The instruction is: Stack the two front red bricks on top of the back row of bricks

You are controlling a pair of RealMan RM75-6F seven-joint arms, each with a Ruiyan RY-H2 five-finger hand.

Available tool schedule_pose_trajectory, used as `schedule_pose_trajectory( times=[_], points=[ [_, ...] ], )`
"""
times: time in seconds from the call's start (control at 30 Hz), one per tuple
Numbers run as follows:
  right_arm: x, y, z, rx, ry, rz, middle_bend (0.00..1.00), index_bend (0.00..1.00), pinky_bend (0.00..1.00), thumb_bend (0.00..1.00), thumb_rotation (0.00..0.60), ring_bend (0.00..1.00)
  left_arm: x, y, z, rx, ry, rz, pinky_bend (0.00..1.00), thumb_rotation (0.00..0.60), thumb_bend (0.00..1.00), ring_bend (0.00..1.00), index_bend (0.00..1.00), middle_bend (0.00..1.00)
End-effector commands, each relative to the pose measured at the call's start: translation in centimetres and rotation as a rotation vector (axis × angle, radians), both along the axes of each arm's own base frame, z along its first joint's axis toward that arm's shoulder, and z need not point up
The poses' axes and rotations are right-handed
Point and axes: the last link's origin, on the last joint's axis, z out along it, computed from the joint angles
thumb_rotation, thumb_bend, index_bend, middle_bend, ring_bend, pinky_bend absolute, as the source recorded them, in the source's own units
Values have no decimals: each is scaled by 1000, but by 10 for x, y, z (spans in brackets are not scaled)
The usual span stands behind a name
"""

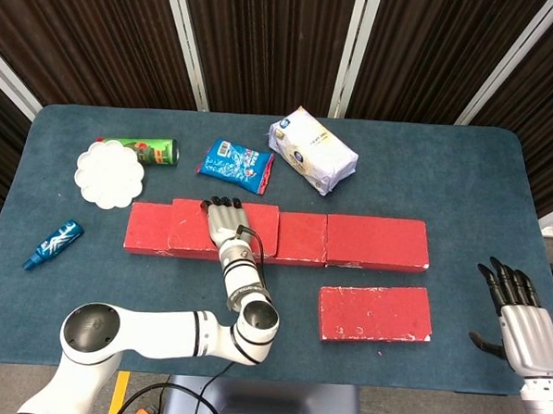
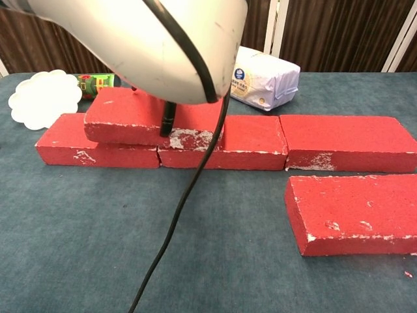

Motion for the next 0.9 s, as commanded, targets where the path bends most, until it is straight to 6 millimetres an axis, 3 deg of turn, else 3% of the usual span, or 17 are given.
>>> schedule_pose_trajectory(
  times=[0.03, 0.9],
  points=[
    [0, 0, 0, 0, 0, 0, 1, 163, 0, 0, 600, 18, 0, -2, -2, -8, 1, -1, 152, 600, 256, 0, 0, 60],
    [0, 0, -1, 8, 1, -1, 1, 163, 0, 0, 600, 18, 7, -5, -1, 6, -8, 7, 148, 600, 252, 0, 0, 47]
  ],
)
